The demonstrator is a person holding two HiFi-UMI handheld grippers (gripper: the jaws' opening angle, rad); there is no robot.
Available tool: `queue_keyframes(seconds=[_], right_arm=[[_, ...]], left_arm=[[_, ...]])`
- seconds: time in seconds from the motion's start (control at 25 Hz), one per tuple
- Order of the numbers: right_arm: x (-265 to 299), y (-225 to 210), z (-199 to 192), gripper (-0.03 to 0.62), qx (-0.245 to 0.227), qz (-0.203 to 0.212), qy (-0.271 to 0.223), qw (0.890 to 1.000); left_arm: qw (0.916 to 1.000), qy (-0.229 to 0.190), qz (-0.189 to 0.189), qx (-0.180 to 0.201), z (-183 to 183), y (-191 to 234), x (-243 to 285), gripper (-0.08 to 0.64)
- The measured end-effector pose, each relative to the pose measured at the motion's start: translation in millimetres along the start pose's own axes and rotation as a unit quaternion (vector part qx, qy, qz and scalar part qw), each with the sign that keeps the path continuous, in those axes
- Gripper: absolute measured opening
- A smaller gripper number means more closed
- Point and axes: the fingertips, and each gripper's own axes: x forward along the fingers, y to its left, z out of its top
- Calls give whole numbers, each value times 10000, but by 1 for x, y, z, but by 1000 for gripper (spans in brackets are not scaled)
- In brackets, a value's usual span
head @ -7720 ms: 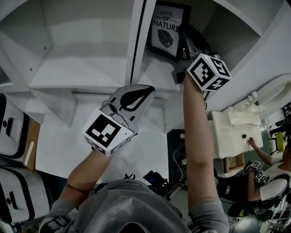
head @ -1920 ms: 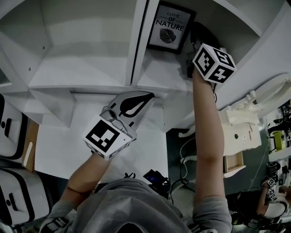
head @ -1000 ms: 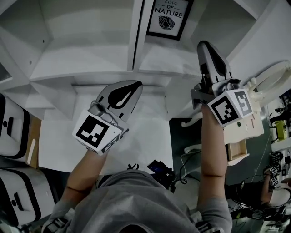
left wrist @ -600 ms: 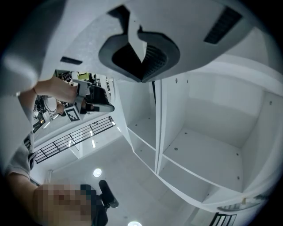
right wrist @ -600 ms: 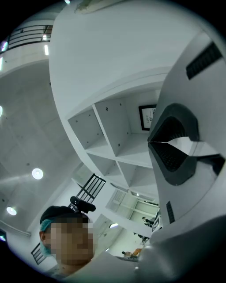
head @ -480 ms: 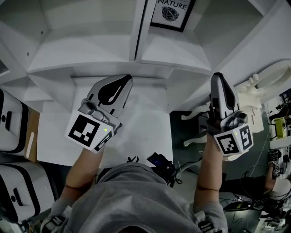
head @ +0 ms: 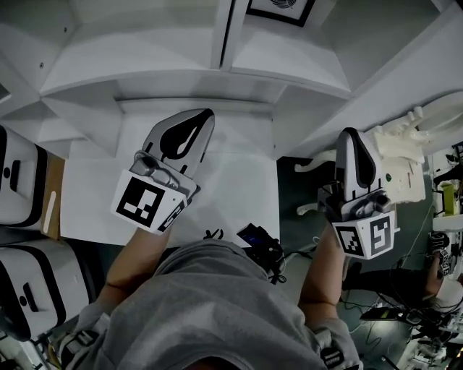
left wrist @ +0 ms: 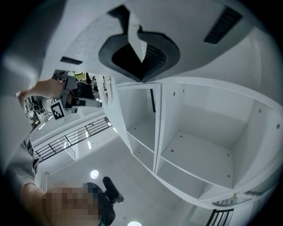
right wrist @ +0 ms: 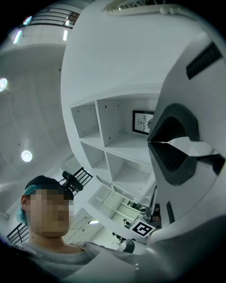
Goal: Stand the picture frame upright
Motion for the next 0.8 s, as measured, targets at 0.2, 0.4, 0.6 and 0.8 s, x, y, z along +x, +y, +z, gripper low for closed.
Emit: queue_keyframes(seconds=[0.2, 0.4, 0.6, 0.8], right_arm=[[-11, 6, -22, 29, 247, -131, 125, 9995], [-16, 12, -37, 28, 294, -179, 252, 9991], [-17, 17, -40, 28, 274, -194, 250, 9991], [-14, 19, -43, 28, 274, -182, 263, 9991]], left_arm=[[10000, 26, 34, 20, -6, -3, -4, 8], [10000, 31, 64, -54, -14, -3, -4, 8], [9999, -4, 102, -29, -13, -3, -8, 8], [9999, -32, 145, 36, -11, -1, -10, 6]])
